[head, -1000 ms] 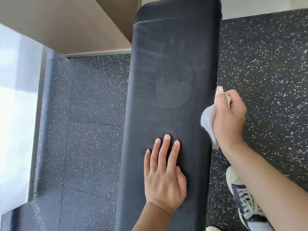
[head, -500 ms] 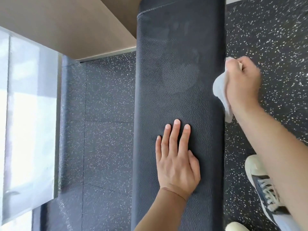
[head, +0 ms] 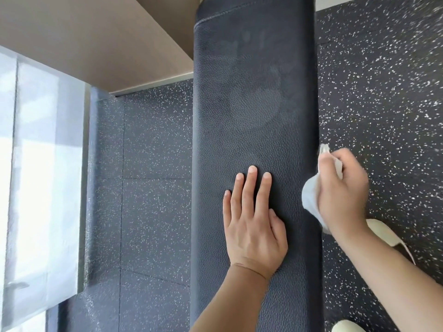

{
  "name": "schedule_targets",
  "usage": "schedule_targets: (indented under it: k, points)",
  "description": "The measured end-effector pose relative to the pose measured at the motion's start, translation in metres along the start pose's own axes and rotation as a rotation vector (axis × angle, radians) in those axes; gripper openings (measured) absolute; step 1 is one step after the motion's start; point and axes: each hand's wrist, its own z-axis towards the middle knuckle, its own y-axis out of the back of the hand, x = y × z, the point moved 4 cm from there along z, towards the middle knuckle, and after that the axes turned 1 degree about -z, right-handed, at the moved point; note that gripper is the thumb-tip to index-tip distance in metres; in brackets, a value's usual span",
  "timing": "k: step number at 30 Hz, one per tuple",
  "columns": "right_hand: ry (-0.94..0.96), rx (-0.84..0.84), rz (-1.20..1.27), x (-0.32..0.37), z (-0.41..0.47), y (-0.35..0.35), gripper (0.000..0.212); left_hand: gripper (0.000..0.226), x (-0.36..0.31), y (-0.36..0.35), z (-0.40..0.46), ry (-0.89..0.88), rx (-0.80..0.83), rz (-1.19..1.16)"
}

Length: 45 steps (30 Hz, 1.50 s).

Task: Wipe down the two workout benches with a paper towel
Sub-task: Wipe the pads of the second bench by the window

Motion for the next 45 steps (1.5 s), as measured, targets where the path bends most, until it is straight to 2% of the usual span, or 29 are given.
schedule_targets:
  k: [7,11,15,18,21,26,29,32,39,42,45]
  points:
    - [0.001,-0.074,0.113,0.025,0.083,-0.024,0.043,0.073,0.0,-0.001,0.0,-0.009,-0.015,-0.002]
    - [0.014,-0.056,0.008,0.01,0.021,-0.008,0.047,0.073,0.0,0.0,0.0,-0.002,-0.021,-0.011]
    - [-0.034,0.023,-0.034,-0.029,-0.078,0.021,0.04,0.073,0.0,-0.001,-0.001,-0.01,-0.032,-0.018]
    - [-0.064,0.048,-0.045,-0.038,-0.099,0.028,0.036,0.073,0.001,-0.002,-0.001,-0.01,-0.037,-0.017]
    - [-0.054,0.03,0.013,-0.02,-0.054,0.014,0.037,0.072,0.0,-0.001,-0.001,-0.01,-0.042,-0.009]
    - [0.0,-0.095,0.078,0.025,0.076,-0.023,0.043,0.069,-0.001,-0.001,-0.001,-0.009,-0.044,-0.002]
    - [-0.004,-0.103,0.108,0.034,0.104,-0.03,0.044,0.07,-0.001,0.0,0.0,-0.02,-0.051,-0.004]
    - [-0.013,-0.05,0.072,0.02,0.065,-0.019,0.044,0.071,-0.001,0.0,0.001,-0.011,-0.041,0.001]
    - [-0.198,0.059,0.028,-0.046,-0.102,0.031,0.046,0.073,0.0,-0.001,0.001,-0.002,-0.038,-0.011]
    - [-0.211,0.096,0.021,-0.036,-0.088,0.027,0.044,0.072,-0.001,0.0,0.001,0.007,-0.036,-0.019]
    - [-0.126,0.035,0.059,-0.01,-0.036,0.01,0.047,0.071,0.0,0.0,-0.001,0.004,-0.055,-0.035]
